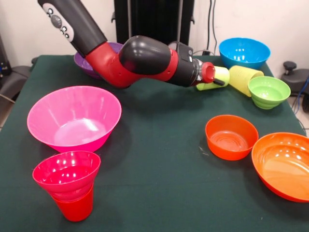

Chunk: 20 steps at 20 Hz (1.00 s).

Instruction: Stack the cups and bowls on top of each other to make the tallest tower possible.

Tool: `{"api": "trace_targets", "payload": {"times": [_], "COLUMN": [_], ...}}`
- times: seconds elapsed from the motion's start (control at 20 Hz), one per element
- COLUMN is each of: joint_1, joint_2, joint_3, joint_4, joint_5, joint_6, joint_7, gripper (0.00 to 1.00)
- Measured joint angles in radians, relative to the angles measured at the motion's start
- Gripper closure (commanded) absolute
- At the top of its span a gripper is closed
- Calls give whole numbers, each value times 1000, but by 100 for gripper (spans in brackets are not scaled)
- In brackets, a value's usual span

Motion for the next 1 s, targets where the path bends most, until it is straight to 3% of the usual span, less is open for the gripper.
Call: {"api": "trace_targets", "payload": {"times": [0.5, 1.0], "joint_1": [53, 262], "joint_2": [-58, -279], "joint_3": [-7, -80], "joint_4": [1, -6], "joint_5": [-6, -44], "joint_6": [7, 68], "joint_7": [0, 0], "gripper": [100, 100]}}
